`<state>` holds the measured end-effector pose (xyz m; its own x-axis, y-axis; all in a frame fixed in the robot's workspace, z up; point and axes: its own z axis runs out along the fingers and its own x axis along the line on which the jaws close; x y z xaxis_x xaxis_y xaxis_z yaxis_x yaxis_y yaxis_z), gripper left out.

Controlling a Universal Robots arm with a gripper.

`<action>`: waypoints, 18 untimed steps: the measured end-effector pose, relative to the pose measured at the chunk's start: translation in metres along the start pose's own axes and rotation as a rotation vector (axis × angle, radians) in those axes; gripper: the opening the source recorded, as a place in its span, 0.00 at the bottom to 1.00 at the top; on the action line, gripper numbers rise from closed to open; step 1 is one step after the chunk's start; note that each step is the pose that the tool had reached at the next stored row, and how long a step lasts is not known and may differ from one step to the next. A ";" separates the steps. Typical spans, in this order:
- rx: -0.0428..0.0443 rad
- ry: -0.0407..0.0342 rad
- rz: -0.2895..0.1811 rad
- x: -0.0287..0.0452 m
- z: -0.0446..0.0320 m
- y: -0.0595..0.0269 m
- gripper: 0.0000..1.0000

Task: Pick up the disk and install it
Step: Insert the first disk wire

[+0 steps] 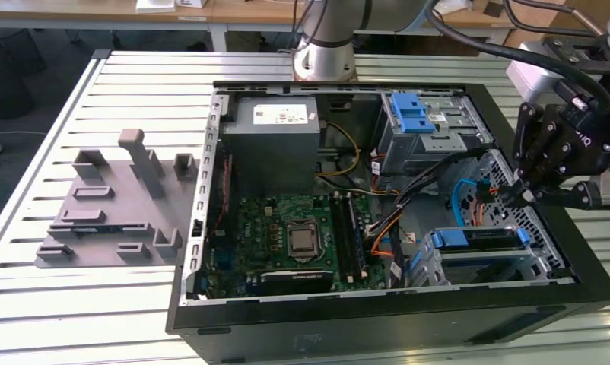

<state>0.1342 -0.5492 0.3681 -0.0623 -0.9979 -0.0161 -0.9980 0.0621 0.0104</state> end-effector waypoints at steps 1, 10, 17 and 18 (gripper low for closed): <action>0.0001 -0.0001 0.009 -0.0003 0.0001 -0.0001 0.11; 0.0017 -0.0010 0.107 -0.0023 0.0006 -0.0002 0.11; 0.0025 -0.0014 0.157 -0.0076 0.0010 -0.0021 0.11; 0.0025 -0.0015 0.157 -0.0094 0.0011 -0.0027 0.11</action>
<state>0.1375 -0.5400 0.3672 -0.2178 -0.9759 -0.0160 -0.9760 0.2176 0.0104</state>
